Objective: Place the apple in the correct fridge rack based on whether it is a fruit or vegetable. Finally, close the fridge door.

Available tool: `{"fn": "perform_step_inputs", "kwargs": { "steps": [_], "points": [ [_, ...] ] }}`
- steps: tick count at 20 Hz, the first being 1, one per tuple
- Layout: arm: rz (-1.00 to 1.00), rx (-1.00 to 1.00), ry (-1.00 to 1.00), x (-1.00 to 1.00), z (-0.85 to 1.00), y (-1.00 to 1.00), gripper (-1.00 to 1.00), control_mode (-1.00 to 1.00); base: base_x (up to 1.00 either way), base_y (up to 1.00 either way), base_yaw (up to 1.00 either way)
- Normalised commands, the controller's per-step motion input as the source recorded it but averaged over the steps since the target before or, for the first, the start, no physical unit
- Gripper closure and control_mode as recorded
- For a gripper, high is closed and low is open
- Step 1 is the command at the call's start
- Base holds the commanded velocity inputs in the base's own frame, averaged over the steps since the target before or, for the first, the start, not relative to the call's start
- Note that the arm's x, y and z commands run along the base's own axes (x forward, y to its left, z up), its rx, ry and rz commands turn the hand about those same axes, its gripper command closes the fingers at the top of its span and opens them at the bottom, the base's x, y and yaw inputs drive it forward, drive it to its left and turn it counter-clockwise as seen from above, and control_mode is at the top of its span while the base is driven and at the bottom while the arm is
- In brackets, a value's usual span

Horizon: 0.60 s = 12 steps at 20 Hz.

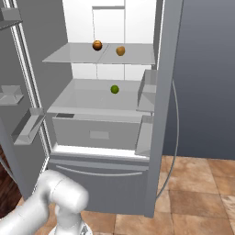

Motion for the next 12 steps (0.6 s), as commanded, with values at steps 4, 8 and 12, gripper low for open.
{"fn": "perform_step_inputs", "kwargs": {
  "steps": [4,8,12],
  "points": [
    [-0.02,0.0,0.0,0.24,0.0,0.24,-1.0,-1.0,0.0,0.0,0.0],
    [-0.05,0.0,0.0,0.32,-0.13,0.23,-1.0,-1.0,0.0,0.0,0.0],
    [-0.06,0.0,0.0,0.29,-0.17,0.24,-1.0,-1.0,0.0,0.0,0.0]
  ]
}}
